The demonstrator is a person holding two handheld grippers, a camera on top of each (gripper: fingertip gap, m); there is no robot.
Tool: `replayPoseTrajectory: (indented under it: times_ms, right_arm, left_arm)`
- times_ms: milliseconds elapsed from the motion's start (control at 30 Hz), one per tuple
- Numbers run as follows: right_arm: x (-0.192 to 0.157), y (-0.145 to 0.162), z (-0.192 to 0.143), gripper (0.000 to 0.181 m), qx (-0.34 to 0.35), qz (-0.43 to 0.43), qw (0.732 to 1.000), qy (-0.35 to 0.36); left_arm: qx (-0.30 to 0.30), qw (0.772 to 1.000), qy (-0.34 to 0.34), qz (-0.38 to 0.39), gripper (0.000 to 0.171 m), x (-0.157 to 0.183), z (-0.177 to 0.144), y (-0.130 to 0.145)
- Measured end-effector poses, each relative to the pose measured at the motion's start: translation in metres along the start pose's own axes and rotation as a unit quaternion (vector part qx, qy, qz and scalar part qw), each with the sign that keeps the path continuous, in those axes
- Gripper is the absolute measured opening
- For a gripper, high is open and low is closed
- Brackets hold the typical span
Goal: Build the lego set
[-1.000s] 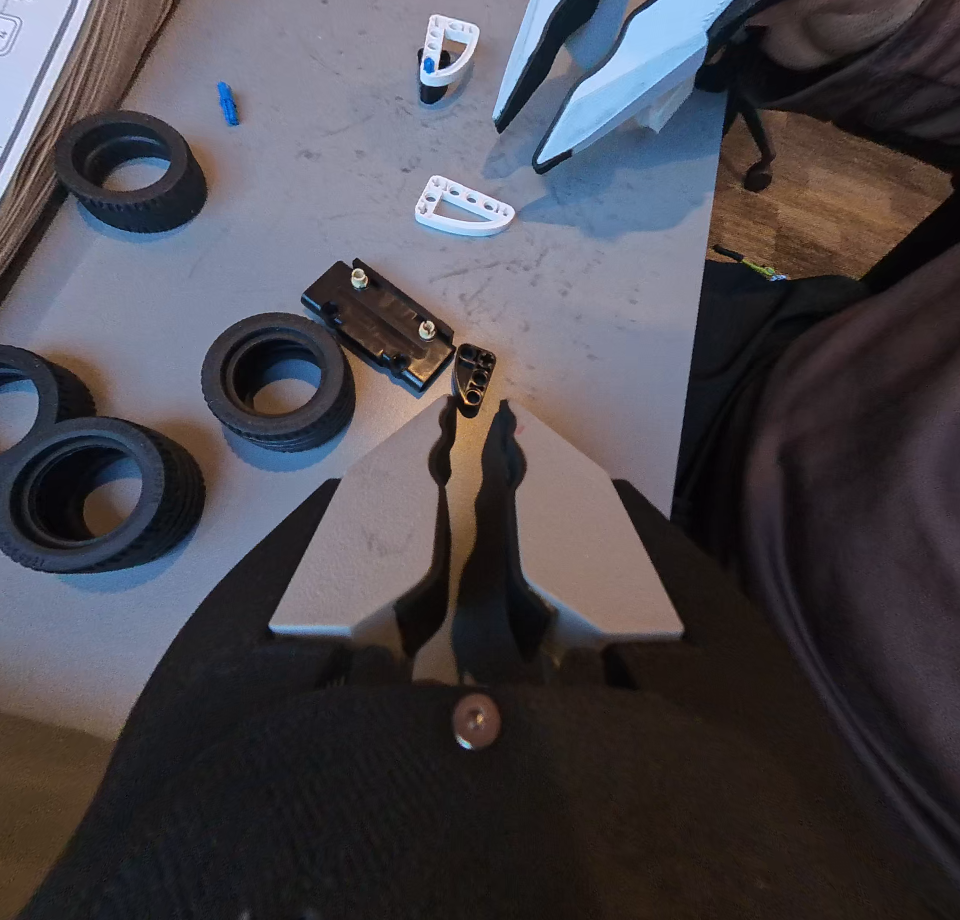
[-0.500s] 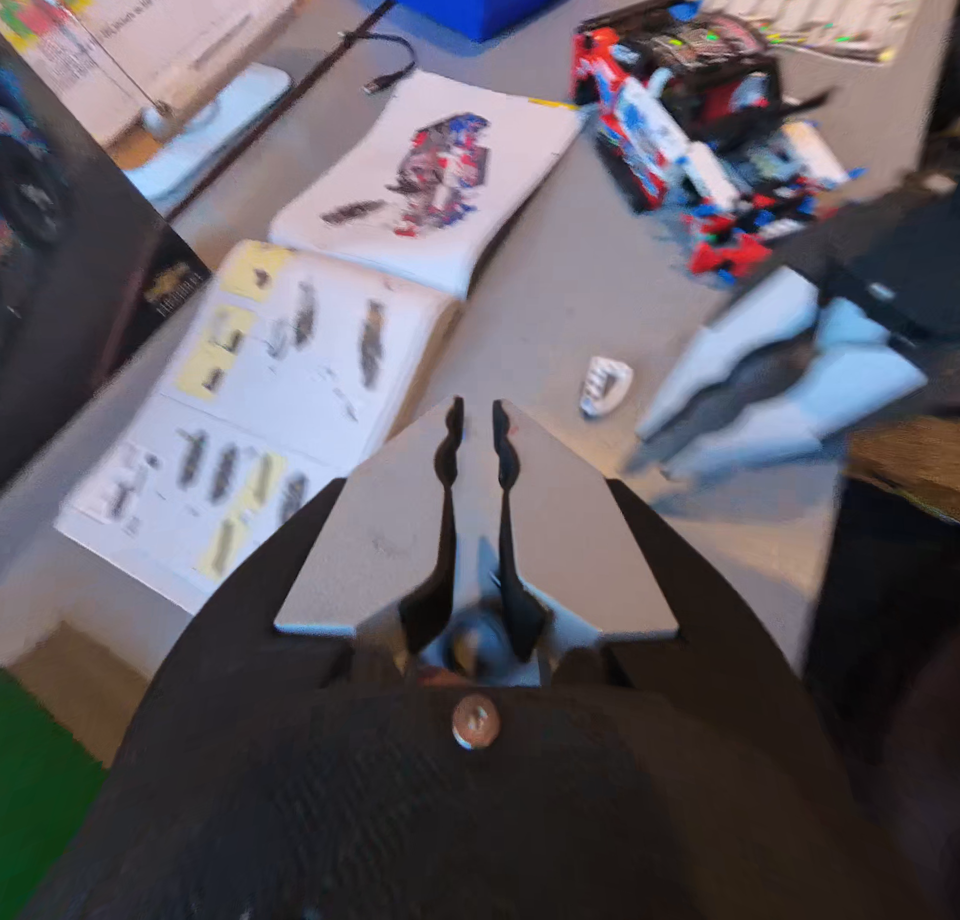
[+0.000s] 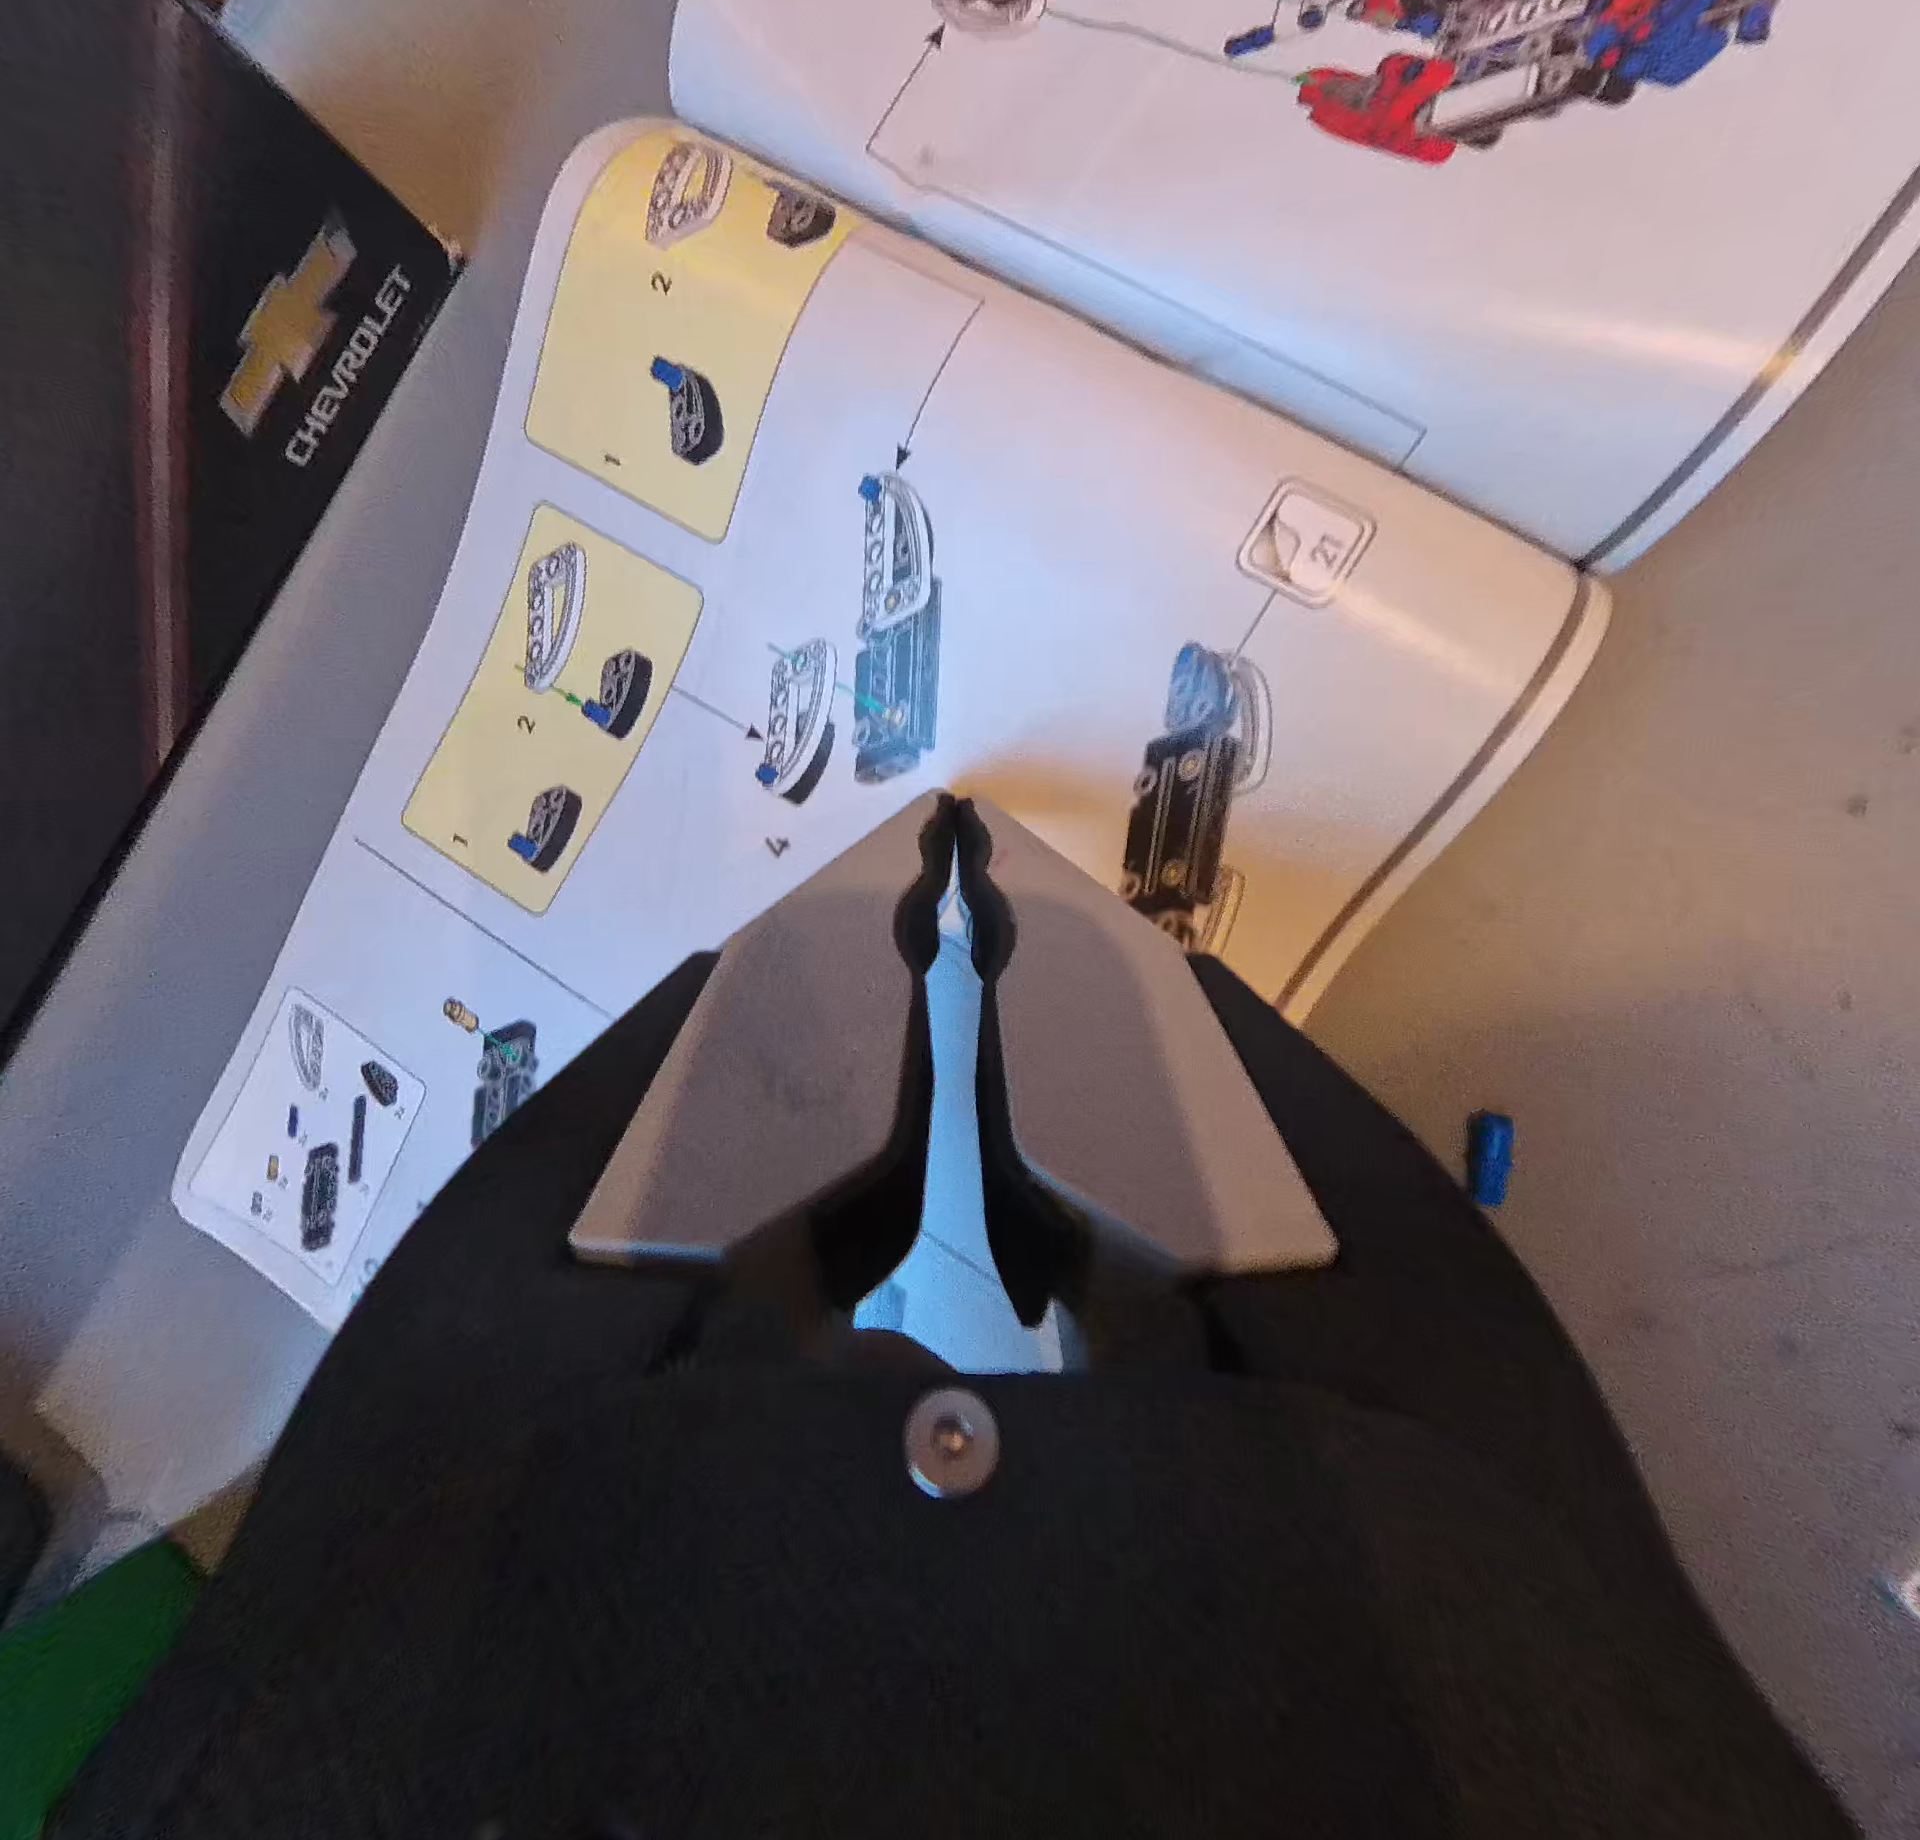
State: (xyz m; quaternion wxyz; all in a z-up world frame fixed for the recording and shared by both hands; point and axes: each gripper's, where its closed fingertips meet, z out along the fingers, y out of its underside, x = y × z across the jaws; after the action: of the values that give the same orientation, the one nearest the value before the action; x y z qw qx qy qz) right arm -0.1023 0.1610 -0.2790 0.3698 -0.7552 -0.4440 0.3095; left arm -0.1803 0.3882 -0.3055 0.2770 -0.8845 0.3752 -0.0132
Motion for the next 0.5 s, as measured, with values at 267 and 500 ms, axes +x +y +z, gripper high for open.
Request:
replayPoseTrajectory:
  times_ms: [267,500]
  right_arm:
    - [0.001,0.002,0.001,0.02,-0.008,0.009,1.0,-0.003]
    - [0.001,0.008,0.006,0.02,-0.03,-0.015,0.999,0.016]
  left_arm:
    - [0.007,0.998,0.04,-0.04,0.0,-0.002,-0.004,0.009]
    - [0.009,0.999,0.026,-0.031,0.0,-0.006,-0.008,0.015]
